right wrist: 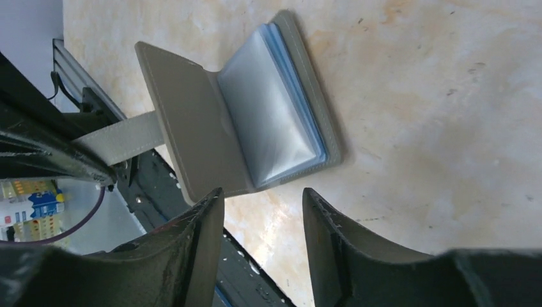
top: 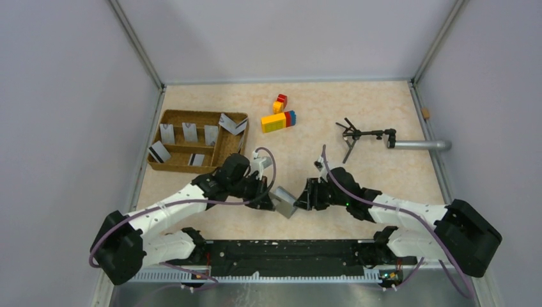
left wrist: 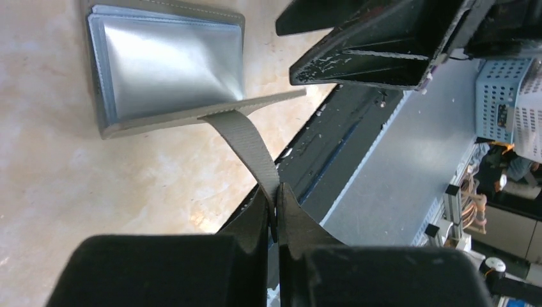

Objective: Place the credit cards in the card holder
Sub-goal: Open the card holder at the center of the board.

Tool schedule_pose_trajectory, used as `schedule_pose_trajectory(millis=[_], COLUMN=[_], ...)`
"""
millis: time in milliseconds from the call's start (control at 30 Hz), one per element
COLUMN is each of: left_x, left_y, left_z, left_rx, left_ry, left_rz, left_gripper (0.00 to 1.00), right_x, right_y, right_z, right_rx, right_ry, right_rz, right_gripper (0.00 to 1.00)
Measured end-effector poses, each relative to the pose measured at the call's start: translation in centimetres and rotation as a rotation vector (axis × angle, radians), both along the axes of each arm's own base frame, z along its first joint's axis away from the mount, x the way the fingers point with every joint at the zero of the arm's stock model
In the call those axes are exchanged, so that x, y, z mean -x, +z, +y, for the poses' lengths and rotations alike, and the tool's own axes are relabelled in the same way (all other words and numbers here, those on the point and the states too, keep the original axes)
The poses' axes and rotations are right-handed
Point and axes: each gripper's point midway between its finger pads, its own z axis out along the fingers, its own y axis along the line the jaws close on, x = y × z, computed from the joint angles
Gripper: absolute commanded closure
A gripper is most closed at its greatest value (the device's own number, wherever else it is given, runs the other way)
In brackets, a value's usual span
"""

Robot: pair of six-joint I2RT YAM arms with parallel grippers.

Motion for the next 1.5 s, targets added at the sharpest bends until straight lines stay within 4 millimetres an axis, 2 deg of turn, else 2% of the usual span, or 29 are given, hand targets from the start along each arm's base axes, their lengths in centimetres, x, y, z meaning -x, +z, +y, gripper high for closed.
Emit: schedule_pose_trajectory(millis=[100, 267, 433, 533, 800, 967, 1100, 1500], left_x=[-0.1, 1.0, 0.9, 0.8, 1.5, 1.6, 1.7, 1.2], left_y=[-0.9, -3.0, -3.3, -3.8, -7.3, -8.2, -8.3, -9.1], left_z=[0.9, 2.7, 3.7, 4.2, 6.3, 6.7, 6.8, 7.1], left_rx=[-0.028, -0.099, -0.141, -0.163, -0.292, -0.320, -0.321, -0.357], left_ry=[0.036, 0.085, 0.139, 0.161, 0.214, 0.237, 0.244, 0.262], left_rz=[0.022, 0.078, 0.074, 0.070, 0.121, 0.137, 0.144, 0.140], left_gripper=[1.00, 1.00, 1.00, 1.00, 1.00, 1.00, 1.00, 1.00], right_x=[0.3, 1.0, 0.5, 0.1, -0.2, 0.0, 0.1, 0.5], right_y=[-0.5, -1.9, -2.1, -1.8, 0.4, 0.5, -0.1, -1.5], right_z=[0.9, 1.6, 1.5, 1.1, 0.6, 1.3, 1.7, 2.4], right_rx=[-0.011, 0.007, 0.028, 0.045, 0.035, 0.033, 0.049, 0.065], right_ry=[0.018, 0.044, 0.019, -0.012, -0.011, 0.029, 0.053, 0.091], right_rz=[0.018, 0.052, 0.048, 0.032, -0.013, 0.001, 0.021, 0.064], right_gripper=[0.59, 0.60, 0.59, 0.59, 0.63, 0.65, 0.71, 0.73])
